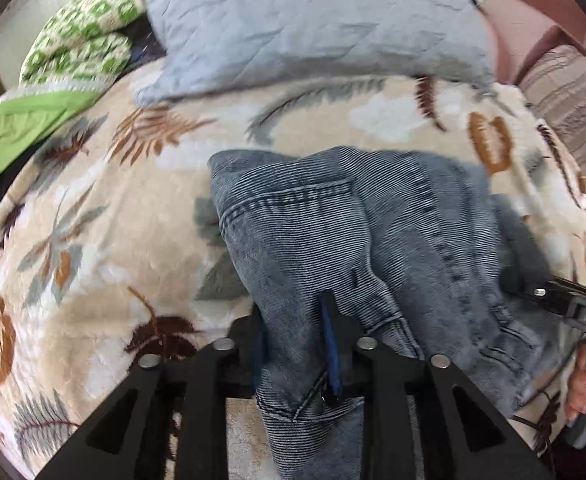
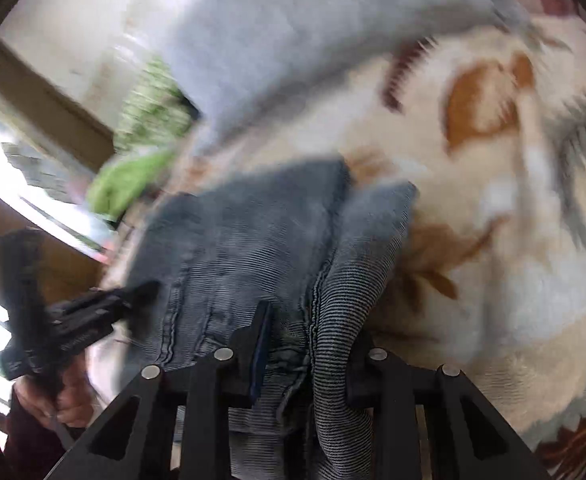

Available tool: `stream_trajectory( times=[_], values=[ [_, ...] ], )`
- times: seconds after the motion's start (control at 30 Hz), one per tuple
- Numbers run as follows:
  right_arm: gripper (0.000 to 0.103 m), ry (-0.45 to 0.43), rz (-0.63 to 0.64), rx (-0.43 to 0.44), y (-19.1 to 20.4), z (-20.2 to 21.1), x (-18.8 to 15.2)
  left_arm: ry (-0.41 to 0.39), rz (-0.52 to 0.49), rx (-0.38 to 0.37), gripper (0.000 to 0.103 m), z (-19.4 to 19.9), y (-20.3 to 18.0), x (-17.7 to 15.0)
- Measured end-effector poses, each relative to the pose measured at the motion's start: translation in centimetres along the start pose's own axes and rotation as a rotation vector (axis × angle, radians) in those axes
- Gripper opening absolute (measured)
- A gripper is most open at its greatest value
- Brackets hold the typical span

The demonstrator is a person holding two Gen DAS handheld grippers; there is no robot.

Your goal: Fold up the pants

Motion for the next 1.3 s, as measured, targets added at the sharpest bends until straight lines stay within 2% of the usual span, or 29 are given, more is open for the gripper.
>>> stream_trajectory(
  times=[0.07,0.13,0.17,0.27,0.3,0.33,0.4,0.47,0.53,0.57,0.6,0.63,0.73,0.8,0.87,0.93,1.0,1.17,1.3],
  values=[
    [0.036,0.003,-0.034,0.013,-0.2,0.4,0.1,-0.013,-0.007,0.009,0.032,0.5,-0.1,0.0],
    [0.036,-0.011,0.013,-0.016,0.2,1.1,0.3,-0.033,-0.028,0.047,0.044,1.8,-0.2,0.0],
    [0.036,-0.025,0.032,-0.03,0.3,1.5,0.4,-0.048,-0.03,0.061,0.046,2.8,0.0,0.0],
    [0.036,-0.115,0.135,-0.103,1.6,3.8,1.0,-0.137,-0.04,0.087,0.059,6.0,0.2,0.1],
    [0.036,-0.145,0.175,-0.121,2.1,4.5,1.1,-0.162,-0.048,0.098,0.068,6.9,0.2,-0.1],
    [0.036,-0.178,0.212,-0.129,2.7,5.3,1.2,-0.171,-0.062,0.108,0.071,7.5,0.1,-0.7],
    [0.036,-0.24,0.283,-0.12,4.1,6.8,1.1,-0.142,-0.085,0.103,0.071,7.5,-0.4,-2.1],
    [0.036,-0.265,0.336,-0.071,5.8,7.4,0.7,-0.076,-0.108,0.1,0.071,6.2,-0.9,-3.8],
    [0.036,-0.206,0.369,-0.088,6.0,6.3,-0.4,-0.032,-0.135,0.13,0.071,4.9,-1.2,-5.0],
    [0.036,-0.148,0.369,-0.102,5.5,5.2,-1.3,-0.029,-0.129,0.136,0.071,4.8,-1.2,-5.0],
    [0.037,-0.045,0.344,-0.119,4.3,3.5,-2.7,-0.024,-0.119,0.131,0.071,5.1,-1.2,-4.9],
    [0.037,-0.003,0.309,-0.139,3.2,2.7,-3.5,-0.029,-0.111,0.135,0.071,5.7,-1.3,-4.6],
    [0.037,-0.035,0.239,-0.133,2.9,4.3,-2.5,-0.136,-0.138,0.151,0.071,9.1,-1.6,-3.1],
    [0.037,-0.121,0.239,-0.096,3.6,6.9,-1.3,-0.207,-0.16,0.188,0.072,11.5,-1.7,-2.3],
    [0.037,-0.186,0.235,-0.07,4.1,9.3,-0.7,-0.275,-0.161,0.203,0.077,14.0,-2.1,-1.7],
    [0.037,-0.265,0.234,-0.044,5.1,12.2,-0.2,-0.333,-0.149,0.213,0.087,16.2,-2.3,-1.0],
    [0.037,-0.323,0.264,-0.035,6.3,14.9,-0.3,-0.384,-0.139,0.226,0.088,18.2,-2.5,-0.4],
    [0.037,-0.411,0.328,-0.015,10.5,19.0,-0.4,-0.475,-0.119,0.243,0.094,22.4,-2.7,0.8],
    [0.037,-0.453,0.37,-0.016,12.7,21.4,-0.6,-0.509,-0.093,0.245,0.097,25.0,-2.6,1.2]
  ],
)
Point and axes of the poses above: each gripper's, at about its wrist camera, not at the fingertips, and z roughly against the way its jaws point, y to its left, x to its top, the point moved 8 cm from there along -z, roughly the way its jaws point, and after that the axes turned 14 degrees about -y, right-handed, at the moved point
